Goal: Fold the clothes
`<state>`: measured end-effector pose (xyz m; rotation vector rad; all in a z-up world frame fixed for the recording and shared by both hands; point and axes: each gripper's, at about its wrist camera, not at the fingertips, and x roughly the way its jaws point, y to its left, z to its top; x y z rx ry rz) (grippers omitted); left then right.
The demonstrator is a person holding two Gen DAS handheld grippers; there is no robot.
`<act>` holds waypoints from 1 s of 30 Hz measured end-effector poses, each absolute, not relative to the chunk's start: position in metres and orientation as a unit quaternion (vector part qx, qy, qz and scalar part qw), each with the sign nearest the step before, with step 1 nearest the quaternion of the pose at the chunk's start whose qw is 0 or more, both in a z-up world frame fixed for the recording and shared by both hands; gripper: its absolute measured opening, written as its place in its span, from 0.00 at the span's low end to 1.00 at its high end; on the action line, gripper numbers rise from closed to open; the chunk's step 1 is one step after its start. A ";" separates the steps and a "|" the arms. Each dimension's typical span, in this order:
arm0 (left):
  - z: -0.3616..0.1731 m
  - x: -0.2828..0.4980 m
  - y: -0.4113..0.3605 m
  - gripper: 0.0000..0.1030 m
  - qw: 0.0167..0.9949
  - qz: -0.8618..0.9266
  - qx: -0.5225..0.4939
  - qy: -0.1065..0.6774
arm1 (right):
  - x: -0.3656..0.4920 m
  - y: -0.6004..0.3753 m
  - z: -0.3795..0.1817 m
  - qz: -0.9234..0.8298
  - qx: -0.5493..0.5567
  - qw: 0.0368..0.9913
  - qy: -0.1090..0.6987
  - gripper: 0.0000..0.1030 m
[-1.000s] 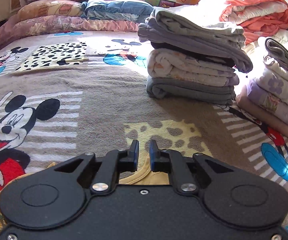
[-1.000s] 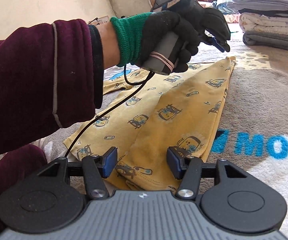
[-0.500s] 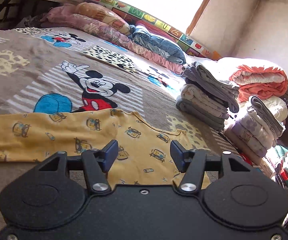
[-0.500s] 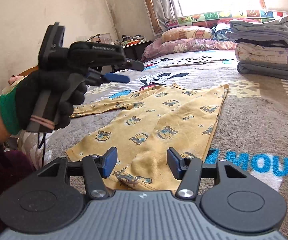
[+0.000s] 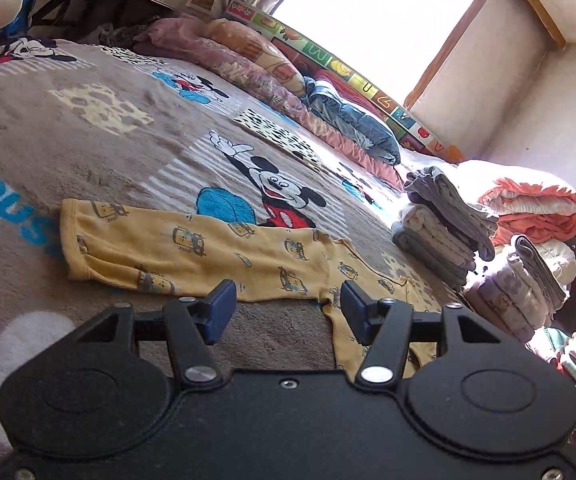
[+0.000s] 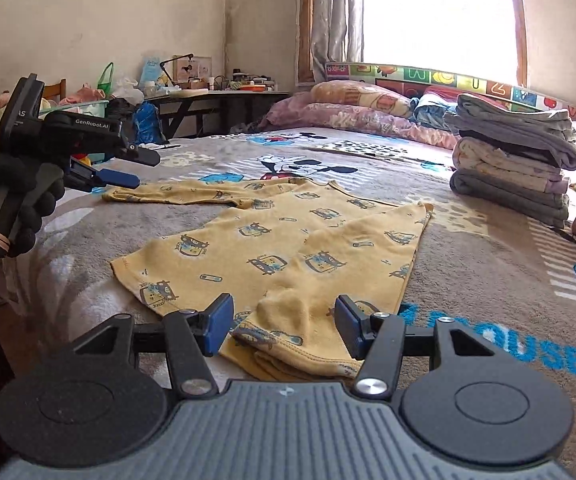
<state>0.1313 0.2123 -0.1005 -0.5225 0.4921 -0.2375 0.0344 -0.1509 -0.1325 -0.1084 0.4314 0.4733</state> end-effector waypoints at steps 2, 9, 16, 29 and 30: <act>-0.098 0.128 0.215 0.55 0.930 -0.121 -0.257 0.234 | 0.029 -0.141 -0.132 0.232 -0.070 0.951 0.194 0.55; -0.095 0.123 0.227 0.55 0.929 -0.121 -0.266 0.224 | 0.045 -0.112 -0.148 0.259 -0.088 0.929 0.249 0.63; -0.105 0.127 0.250 0.55 0.921 -0.059 -0.302 0.239 | 0.041 -0.112 -0.149 0.270 -0.075 0.926 0.254 0.69; -0.125 0.109 0.309 0.54 0.871 0.100 -0.432 0.213 | 0.052 -0.179 -0.134 0.248 0.160 0.925 0.238 0.67; -0.126 0.109 0.313 0.54 0.867 0.100 -0.440 0.212 | 0.054 -0.187 -0.136 0.239 0.178 0.924 0.238 0.67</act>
